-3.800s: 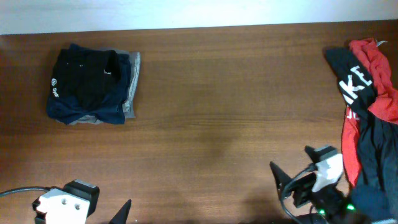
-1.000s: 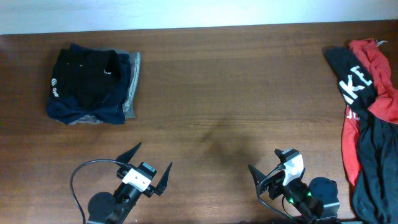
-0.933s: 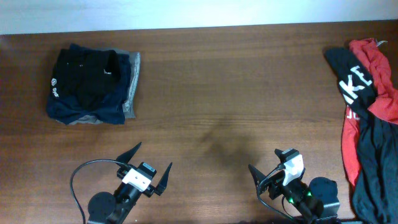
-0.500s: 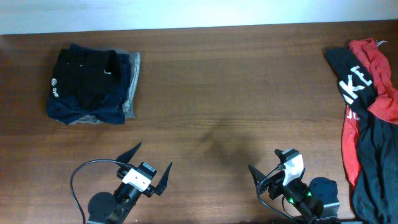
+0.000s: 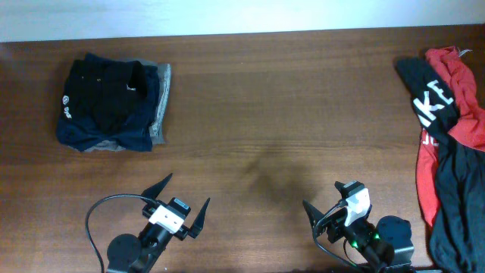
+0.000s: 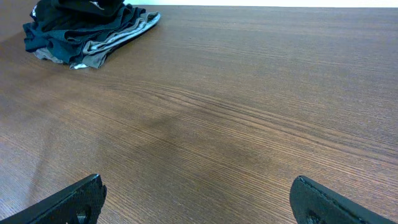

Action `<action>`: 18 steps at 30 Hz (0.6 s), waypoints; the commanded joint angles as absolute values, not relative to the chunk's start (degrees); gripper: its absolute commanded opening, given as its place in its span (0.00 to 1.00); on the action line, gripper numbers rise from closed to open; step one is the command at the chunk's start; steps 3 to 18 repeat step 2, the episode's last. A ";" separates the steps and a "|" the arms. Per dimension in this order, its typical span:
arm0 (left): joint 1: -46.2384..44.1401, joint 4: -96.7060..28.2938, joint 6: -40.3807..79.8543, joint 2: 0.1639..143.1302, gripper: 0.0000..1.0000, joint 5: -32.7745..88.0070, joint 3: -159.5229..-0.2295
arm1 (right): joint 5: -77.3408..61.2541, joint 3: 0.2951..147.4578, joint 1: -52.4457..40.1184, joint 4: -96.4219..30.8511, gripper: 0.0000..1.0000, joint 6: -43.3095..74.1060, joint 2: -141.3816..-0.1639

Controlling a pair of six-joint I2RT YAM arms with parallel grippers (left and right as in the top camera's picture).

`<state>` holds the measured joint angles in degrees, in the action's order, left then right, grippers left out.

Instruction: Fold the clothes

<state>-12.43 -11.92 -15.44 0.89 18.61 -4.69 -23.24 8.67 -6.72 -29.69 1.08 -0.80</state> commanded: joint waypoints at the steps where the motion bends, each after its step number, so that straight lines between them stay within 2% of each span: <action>1: -12.71 -11.60 -15.75 0.34 0.99 18.17 -3.88 | -23.57 8.34 -6.35 -29.74 0.99 1.06 -0.19; 18: -12.71 -11.60 -15.75 0.34 0.99 18.17 -3.88 | -23.57 8.34 -6.35 -29.74 0.99 1.06 -0.21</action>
